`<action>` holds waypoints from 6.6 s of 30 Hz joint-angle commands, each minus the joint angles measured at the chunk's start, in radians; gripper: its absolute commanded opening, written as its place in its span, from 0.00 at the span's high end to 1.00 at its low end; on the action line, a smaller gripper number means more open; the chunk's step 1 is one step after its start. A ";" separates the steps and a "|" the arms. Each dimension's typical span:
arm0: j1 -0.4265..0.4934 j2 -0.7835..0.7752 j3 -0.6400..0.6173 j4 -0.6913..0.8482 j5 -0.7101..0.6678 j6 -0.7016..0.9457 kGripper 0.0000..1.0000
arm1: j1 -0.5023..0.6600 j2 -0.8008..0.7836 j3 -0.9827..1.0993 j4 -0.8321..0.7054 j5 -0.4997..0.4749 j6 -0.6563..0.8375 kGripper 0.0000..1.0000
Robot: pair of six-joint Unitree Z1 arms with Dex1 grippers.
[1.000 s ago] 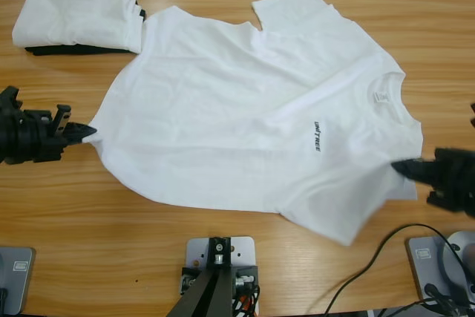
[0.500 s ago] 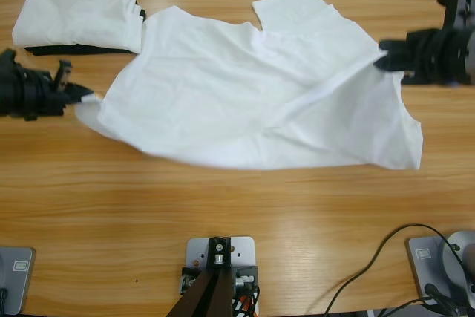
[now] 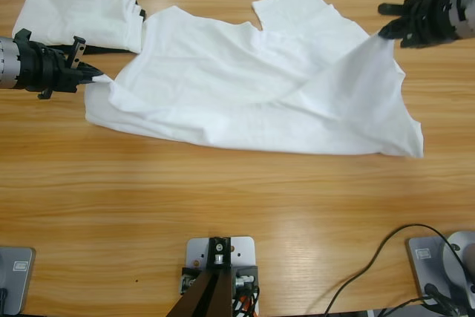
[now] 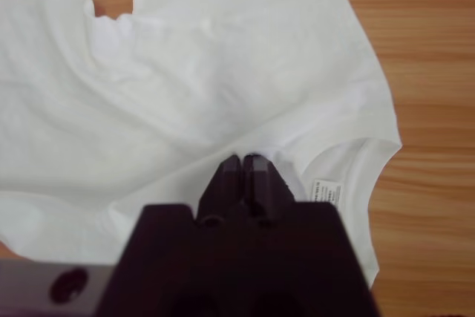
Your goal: Fold clothes
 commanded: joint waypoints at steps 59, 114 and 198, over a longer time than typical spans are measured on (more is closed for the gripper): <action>-0.215 0.036 0.033 0.005 -0.048 0.616 0.05 | 0.010 0.059 0.203 -0.135 0.335 0.172 0.18; -0.230 0.036 0.033 0.049 -0.046 0.616 0.04 | -0.023 0.210 0.516 -0.734 0.368 0.463 0.44; -0.368 0.103 -0.066 0.028 -0.065 0.603 0.11 | 0.101 -0.010 0.412 -0.270 0.198 0.297 1.00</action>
